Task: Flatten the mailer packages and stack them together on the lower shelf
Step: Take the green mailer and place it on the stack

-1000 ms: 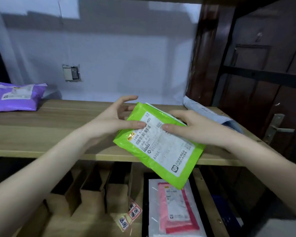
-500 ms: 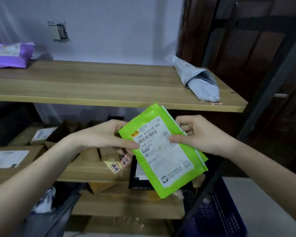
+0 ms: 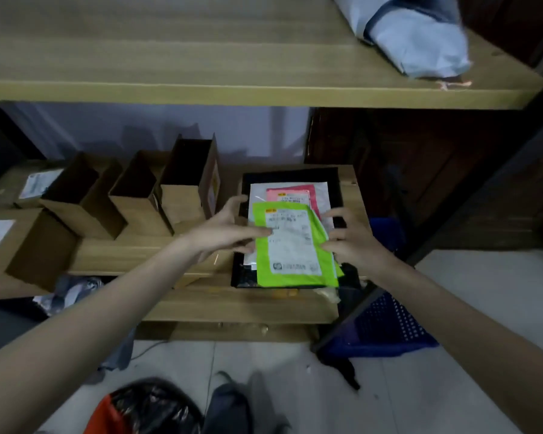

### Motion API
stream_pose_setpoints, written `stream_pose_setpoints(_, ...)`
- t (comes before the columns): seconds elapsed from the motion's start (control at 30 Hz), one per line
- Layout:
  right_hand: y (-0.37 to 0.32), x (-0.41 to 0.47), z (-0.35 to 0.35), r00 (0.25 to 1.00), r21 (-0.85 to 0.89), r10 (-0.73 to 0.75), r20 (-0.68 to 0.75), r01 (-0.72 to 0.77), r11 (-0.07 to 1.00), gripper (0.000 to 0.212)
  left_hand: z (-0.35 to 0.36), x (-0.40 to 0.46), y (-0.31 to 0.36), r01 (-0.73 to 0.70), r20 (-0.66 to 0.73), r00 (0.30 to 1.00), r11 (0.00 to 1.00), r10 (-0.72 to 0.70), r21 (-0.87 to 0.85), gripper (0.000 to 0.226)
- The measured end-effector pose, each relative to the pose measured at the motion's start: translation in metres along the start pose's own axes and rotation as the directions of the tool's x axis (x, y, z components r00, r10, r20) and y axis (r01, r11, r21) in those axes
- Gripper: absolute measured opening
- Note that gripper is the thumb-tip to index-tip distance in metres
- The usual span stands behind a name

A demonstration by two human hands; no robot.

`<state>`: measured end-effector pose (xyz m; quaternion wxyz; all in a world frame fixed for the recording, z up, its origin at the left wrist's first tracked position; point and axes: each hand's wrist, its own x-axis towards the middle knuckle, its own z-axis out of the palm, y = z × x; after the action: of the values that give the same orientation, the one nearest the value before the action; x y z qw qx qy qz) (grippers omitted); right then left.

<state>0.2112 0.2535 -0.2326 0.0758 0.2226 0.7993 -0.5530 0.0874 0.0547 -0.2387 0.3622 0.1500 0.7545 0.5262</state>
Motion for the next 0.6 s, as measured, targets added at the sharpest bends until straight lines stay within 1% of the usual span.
stream_pose_setpoints(0.07, 0.002, 0.021, 0.002, 0.996, -0.003, -0.038, -0.077, 0.038, 0.999, 0.046, 0.005, 0.027, -0.004, -0.082, -0.014, 0.997, 0.997, 0.082, 0.0, 0.09)
stream_pose_setpoints(0.1, 0.004, 0.032, 0.003, 0.993, -0.048, -0.066, -0.094, 0.062, 0.997, 0.048, 0.008, 0.039, -0.005, -0.124, -0.002, 0.992, 0.991, 0.124, 0.05, 0.093)
stream_pose_setpoints(0.13, 0.005, 0.042, 0.004, 0.991, -0.108, -0.089, -0.102, 0.078, 0.991, 0.054, 0.011, 0.052, -0.007, -0.16, 0.01, 0.987, 0.979, 0.16, 0.129, 0.093)
stream_pose_setpoints(0.2, 0.013, 0.063, 0.006, 0.988, -0.229, -0.113, -0.106, 0.087, 0.97, 0.068, 0.017, 0.073, -0.012, -0.205, 0.022, 0.978, 0.919, 0.21, 0.336, 0.088)
stream_pose_setpoints(0.27, 0.025, 0.083, 0.01, 0.991, -0.307, -0.118, -0.066, 0.092, 0.947, 0.078, 0.023, 0.088, -0.021, -0.168, 0.012, 0.983, 0.867, 0.184, 0.469, 0.081)
stream_pose_setpoints(0.33, 0.036, 0.097, 0.013, 0.995, -0.406, -0.096, -0.008, 0.085, 0.91, 0.078, 0.027, 0.099, -0.031, -0.103, 0.013, 0.993, 0.826, 0.115, 0.554, 0.078)
stream_pose_setpoints(0.37, 0.042, 0.102, 0.014, 0.995, -0.499, -0.098, -0.004, 0.083, 0.862, 0.075, 0.029, 0.102, -0.035, -0.072, 0.005, 0.996, 0.773, 0.089, 0.631, 0.079)
stream_pose_setpoints(0.4, 0.046, 0.107, 0.014, 0.993, -0.605, -0.121, -0.009, 0.09, 0.791, 0.072, 0.029, 0.105, -0.039, -0.051, -0.005, 0.997, 0.696, 0.078, 0.716, 0.08)
stream_pose_setpoints(0.47, 0.05, 0.113, 0.014, 0.977, -0.771, -0.213, 0.012, 0.145, 0.62, 0.065, 0.028, 0.108, -0.044, -0.071, -0.001, 0.991, 0.538, 0.132, 0.84, 0.083)
stream_pose_setpoints(0.5, 0.049, 0.115, 0.013, 0.971, -0.81, -0.235, 0.04, 0.169, 0.561, 0.064, 0.027, 0.11, -0.045, -0.108, 0.025, 0.984, 0.475, 0.178, 0.873, 0.083)
stream_pose_setpoints(0.53, 0.049, 0.117, 0.011, 0.97, -0.827, -0.234, 0.066, 0.184, 0.531, 0.065, 0.027, 0.112, -0.047, -0.152, 0.065, 0.975, 0.419, 0.214, 0.895, 0.081)
stream_pose_setpoints(0.57, 0.049, 0.12, 0.01, 0.972, -0.828, -0.218, 0.089, 0.194, 0.526, 0.067, 0.026, 0.113, -0.049, -0.183, 0.105, 0.97, 0.376, 0.219, 0.909, 0.078)
stream_pose_setpoints(0.6, 0.049, 0.121, 0.009, 0.974, -0.819, -0.197, 0.109, 0.201, 0.537, 0.069, 0.024, 0.116, -0.051, -0.202, 0.136, 0.97, 0.353, 0.202, 0.914, 0.075)
